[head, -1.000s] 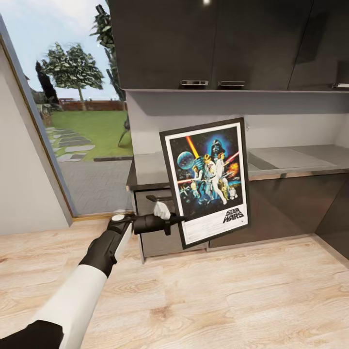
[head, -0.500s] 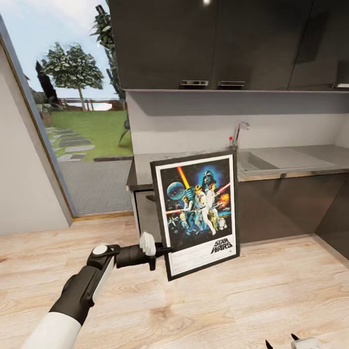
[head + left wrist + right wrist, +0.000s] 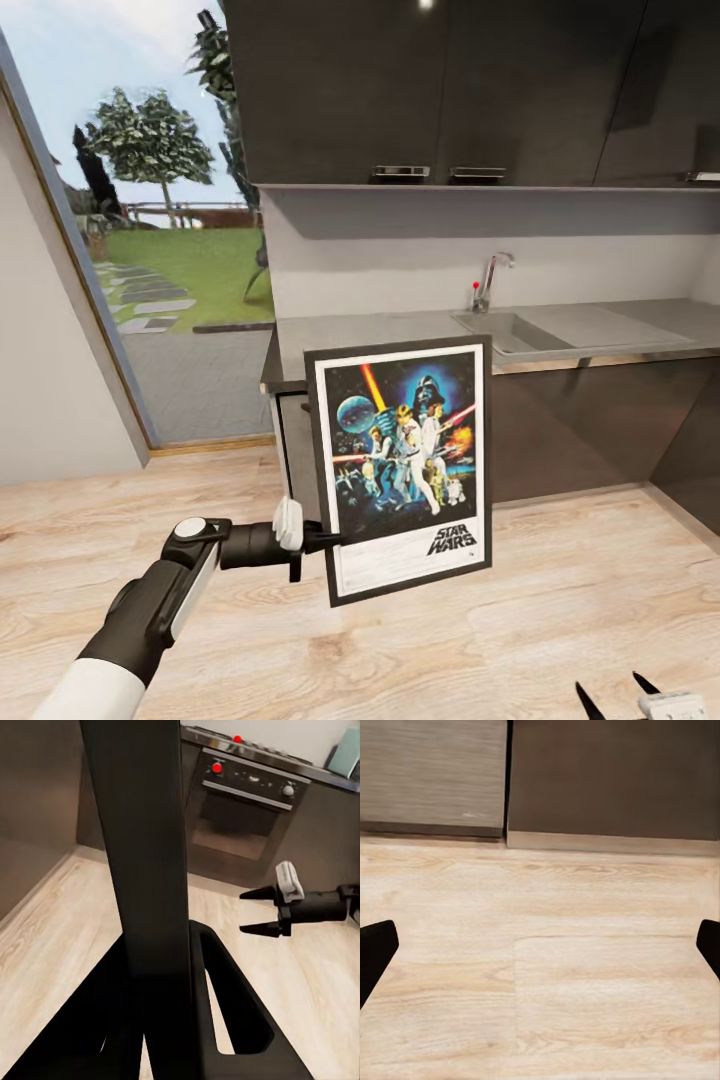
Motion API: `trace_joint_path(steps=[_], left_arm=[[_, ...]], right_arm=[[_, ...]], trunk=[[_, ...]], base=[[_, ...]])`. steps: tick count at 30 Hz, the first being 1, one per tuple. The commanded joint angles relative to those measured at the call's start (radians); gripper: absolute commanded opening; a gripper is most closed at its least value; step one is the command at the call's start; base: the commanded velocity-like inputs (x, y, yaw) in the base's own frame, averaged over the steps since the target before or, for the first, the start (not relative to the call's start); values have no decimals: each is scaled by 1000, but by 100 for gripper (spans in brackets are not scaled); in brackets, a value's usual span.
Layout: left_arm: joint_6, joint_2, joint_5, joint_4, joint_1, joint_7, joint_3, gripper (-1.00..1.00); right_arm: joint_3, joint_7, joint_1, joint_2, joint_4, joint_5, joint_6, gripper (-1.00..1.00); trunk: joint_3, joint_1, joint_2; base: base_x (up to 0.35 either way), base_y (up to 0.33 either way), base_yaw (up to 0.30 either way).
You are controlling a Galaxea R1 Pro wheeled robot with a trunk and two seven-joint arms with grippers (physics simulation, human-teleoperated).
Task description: Pick up the poster from the kitchen countertop and hang it on one of the wall nails in the kitchen.
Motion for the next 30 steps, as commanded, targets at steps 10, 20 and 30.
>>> trace_joint_path(steps=[10, 20, 30], left_arm=[[7, 9, 5, 0, -1, -3, -3, -100], [10, 25, 6, 2, -1, -7, -12, -100], [13, 26, 6, 3, -1, -7, -105, -100]], right_arm=[[-171, 361, -3, -45, -323, 1, 447, 100], [-278, 913, -200, -141, -561, 2, 890, 100], [-141, 1150, -291, -146, -554, 8, 1020, 100]], trunk=[[-1, 0, 0], [-1, 0, 0], [-1, 0, 0]], base=[[0, 0, 0], [0, 0, 0], [0, 0, 0]])
